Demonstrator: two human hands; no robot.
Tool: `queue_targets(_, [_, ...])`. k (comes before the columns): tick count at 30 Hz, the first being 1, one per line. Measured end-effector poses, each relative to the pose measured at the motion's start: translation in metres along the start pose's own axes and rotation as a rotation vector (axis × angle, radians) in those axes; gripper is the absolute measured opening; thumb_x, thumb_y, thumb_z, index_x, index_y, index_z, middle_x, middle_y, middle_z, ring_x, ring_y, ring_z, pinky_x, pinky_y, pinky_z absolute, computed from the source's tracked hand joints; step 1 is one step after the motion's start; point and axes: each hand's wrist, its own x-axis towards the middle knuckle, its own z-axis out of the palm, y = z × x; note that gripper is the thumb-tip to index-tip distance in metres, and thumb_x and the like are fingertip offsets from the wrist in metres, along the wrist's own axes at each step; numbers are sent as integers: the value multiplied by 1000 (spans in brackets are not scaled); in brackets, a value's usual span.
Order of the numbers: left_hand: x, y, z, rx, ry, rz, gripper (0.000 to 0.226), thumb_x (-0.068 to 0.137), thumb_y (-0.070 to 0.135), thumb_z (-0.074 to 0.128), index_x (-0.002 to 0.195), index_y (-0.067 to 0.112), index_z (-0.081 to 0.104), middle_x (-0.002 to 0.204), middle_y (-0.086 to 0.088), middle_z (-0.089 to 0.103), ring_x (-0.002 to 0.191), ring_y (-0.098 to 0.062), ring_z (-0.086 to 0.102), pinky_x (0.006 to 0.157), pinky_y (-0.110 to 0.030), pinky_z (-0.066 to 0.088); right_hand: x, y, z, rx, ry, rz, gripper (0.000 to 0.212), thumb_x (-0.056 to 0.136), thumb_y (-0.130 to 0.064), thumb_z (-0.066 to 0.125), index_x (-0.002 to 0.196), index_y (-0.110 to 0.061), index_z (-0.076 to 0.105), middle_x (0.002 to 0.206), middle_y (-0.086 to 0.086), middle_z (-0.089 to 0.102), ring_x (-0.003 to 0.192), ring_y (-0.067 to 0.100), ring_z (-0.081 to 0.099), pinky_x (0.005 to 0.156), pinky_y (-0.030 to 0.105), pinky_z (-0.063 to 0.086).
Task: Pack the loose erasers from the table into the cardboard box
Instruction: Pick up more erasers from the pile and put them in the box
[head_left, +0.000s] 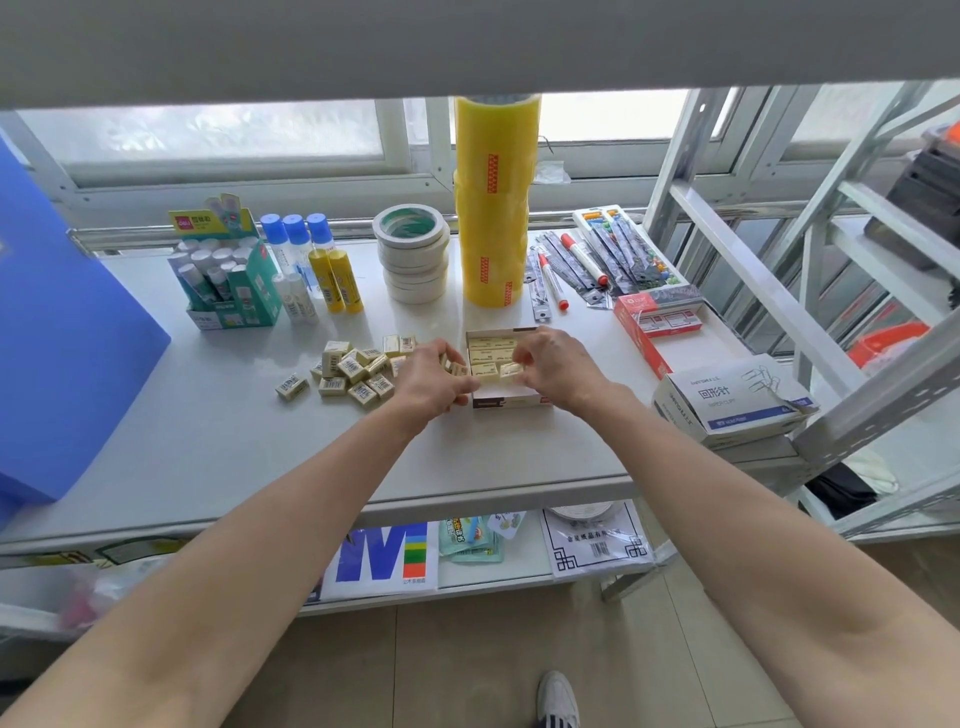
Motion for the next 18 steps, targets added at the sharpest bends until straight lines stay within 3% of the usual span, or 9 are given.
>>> queue_targets(6, [1, 0, 3, 38, -5, 1, 29, 78, 6, 77, 99, 14, 59, 90, -8, 68, 62, -17, 70, 49, -25, 49, 0, 0, 5, -27, -11, -29, 14, 81, -14, 69, 91, -14, 58, 99, 5, 62, 87, 26, 60, 72, 29, 43])
queue_targets(12, [1, -2, 5, 43, -5, 3, 29, 78, 5, 76, 99, 16, 58, 95, -10, 68, 64, -19, 70, 46, -22, 46, 0, -3, 7, -9, 4, -38, 10, 83, -17, 67, 90, -14, 63, 102, 7, 62, 90, 27, 60, 76, 28, 42])
queue_targets(18, [3, -5, 6, 33, 5, 12, 27, 77, 4, 73, 94, 17, 58, 97, -13, 66, 56, -15, 65, 41, -19, 43, -1, -11, 4, -121, 13, -36, 33, 82, -42, 69, 95, -13, 61, 108, 7, 62, 94, 27, 61, 80, 33, 44])
